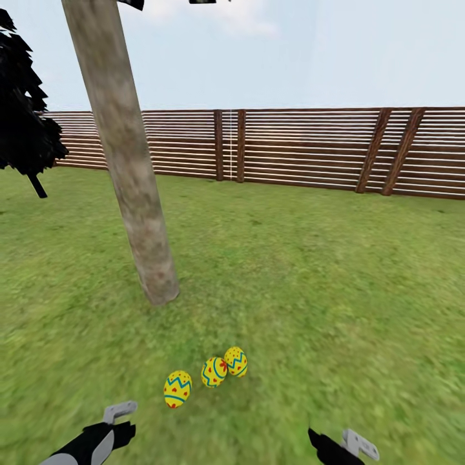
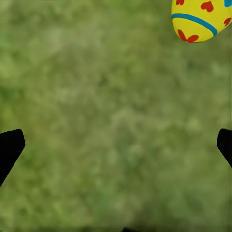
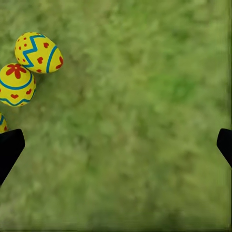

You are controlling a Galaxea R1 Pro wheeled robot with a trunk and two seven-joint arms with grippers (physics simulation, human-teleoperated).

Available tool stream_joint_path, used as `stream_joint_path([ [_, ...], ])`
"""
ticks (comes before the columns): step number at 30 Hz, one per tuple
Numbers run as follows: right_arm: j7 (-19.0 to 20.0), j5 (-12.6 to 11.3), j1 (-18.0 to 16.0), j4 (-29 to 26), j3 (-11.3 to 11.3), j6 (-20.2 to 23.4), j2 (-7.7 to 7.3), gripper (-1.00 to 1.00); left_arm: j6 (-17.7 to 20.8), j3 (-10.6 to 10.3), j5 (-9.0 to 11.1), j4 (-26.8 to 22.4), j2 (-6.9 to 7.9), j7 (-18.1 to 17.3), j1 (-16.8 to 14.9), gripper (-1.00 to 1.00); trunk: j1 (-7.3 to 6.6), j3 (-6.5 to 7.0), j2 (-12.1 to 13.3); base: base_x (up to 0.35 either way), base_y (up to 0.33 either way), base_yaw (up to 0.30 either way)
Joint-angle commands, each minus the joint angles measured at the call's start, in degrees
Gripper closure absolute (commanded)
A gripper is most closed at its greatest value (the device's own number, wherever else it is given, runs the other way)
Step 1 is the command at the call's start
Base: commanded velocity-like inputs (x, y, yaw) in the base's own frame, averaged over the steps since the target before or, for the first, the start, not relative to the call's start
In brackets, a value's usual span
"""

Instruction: Take the three Easter eggs out of the wicker basket on the lawn in the garden, then place them on the lawn next to a single tree (choose any tree) so that all three eggs are next to the same tree and none are left in the basket.

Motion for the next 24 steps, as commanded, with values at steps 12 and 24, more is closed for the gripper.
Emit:
stream_joint_path([
  [12, -0.38, -0.56, -0.02, 2.34, 0.07, 0.2, 0.01, -1.0, -2.81, 0.43, -0.52, -0.09, 0.06, 0.02, 1.28, -1.0, -2.65, 2.11, 4.8, 0.0, 0.0, 0.0],
  [24, -0.43, -0.73, -0.02, 4.63, 0.15, -4.71, 0.01, -1.0, -2.94, 0.43, -0.52, -0.07, 0.06, 0.02, 1.77, -1.0, -5.28, 4.26, 9.62, 0.0, 0.0, 0.0],
])
